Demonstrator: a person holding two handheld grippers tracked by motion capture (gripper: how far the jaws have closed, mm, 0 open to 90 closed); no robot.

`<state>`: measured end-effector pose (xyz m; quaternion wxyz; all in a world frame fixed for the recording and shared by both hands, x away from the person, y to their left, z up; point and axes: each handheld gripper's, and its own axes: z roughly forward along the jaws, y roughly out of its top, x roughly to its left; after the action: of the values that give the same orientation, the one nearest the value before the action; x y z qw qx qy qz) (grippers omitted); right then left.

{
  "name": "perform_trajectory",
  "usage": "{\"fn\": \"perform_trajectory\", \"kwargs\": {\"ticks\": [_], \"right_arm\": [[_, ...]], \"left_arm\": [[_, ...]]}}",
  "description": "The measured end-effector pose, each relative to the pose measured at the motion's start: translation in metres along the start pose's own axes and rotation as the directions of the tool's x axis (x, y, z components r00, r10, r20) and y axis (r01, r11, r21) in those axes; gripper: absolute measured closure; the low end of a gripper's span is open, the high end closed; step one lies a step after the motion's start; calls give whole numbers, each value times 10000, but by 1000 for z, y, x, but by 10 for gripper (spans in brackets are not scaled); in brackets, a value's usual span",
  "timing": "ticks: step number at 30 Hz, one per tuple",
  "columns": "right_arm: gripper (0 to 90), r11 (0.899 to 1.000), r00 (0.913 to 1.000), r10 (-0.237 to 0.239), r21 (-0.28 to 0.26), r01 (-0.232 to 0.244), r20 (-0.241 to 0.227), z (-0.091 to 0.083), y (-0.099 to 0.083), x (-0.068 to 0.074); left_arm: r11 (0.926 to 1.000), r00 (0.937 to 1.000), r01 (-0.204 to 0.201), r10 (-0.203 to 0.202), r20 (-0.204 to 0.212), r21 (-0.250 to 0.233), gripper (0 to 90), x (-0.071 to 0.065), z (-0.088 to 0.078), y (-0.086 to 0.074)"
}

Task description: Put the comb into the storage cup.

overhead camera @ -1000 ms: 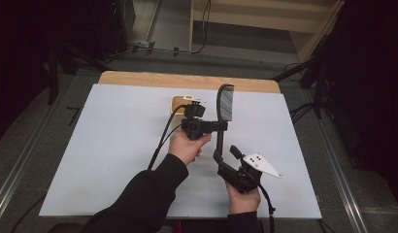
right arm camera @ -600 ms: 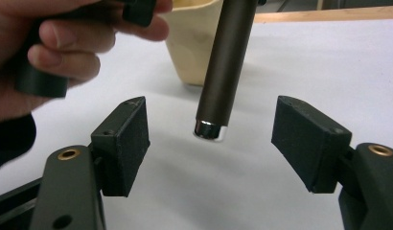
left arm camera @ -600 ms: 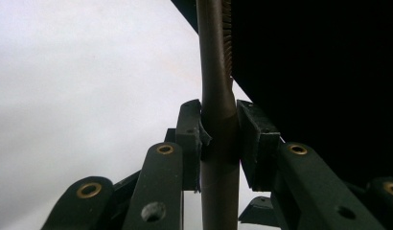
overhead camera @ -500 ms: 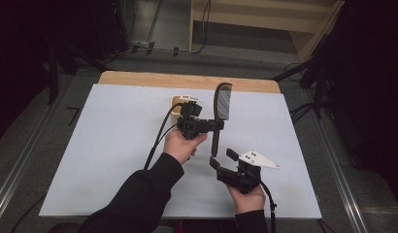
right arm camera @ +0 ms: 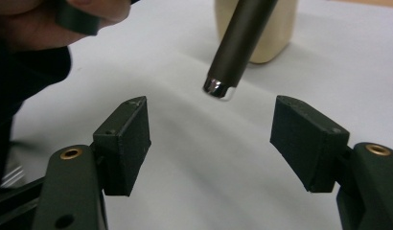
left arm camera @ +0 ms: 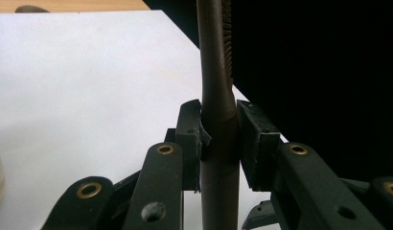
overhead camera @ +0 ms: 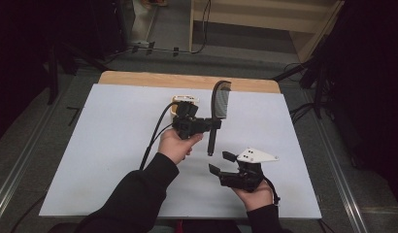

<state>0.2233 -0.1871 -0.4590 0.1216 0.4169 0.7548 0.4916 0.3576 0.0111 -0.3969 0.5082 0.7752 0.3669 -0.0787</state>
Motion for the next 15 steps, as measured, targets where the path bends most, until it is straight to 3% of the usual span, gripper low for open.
{"fn": "perform_trajectory", "kwargs": {"ticks": [3,9,15], "right_arm": [[276,9982,9983,-494,331,505,-309,0,-1,-1],[272,9932,9929,-761,812,836,-911,-3,-3,-7],[244,9872,9898,-1047,1102,1152,-969,-8,-8,-15]], "left_arm": [[10000,10000,-57,57,30,-16,729,-1,-2,0],[9997,9997,-252,252,30,-45,729,-1,-7,0],[9992,9993,-378,379,73,-114,729,-1,-9,0]]}}
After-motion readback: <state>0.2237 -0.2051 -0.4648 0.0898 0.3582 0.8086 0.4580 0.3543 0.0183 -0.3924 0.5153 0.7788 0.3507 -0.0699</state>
